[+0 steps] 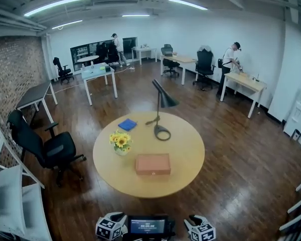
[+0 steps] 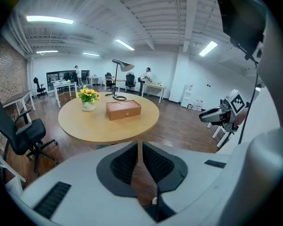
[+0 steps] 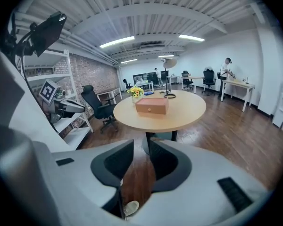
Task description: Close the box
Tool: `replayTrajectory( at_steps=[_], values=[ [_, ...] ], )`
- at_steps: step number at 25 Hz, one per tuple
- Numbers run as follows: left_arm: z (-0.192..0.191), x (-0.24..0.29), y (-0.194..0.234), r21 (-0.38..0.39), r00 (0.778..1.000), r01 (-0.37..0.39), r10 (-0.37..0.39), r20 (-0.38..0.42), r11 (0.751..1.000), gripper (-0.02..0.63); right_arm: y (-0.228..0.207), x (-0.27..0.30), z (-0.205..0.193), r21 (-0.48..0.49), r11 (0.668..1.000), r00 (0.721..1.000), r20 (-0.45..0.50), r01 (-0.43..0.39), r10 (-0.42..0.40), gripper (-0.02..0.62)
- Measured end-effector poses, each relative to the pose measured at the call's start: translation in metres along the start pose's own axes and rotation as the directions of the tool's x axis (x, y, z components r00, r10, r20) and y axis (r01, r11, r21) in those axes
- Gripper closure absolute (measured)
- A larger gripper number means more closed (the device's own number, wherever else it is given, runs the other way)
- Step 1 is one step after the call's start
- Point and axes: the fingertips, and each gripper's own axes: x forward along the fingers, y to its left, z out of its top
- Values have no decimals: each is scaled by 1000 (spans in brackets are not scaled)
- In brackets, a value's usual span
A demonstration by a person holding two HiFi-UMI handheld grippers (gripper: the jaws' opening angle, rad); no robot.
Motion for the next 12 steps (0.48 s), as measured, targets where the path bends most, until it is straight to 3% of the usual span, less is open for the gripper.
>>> replayTrajectory(
  at_steps=[12],
  values=[
    [-10, -4, 20, 20, 999, -38, 38, 13, 999, 574, 11, 10, 6, -29, 1000, 1000, 11, -10, 11, 479]
  ],
)
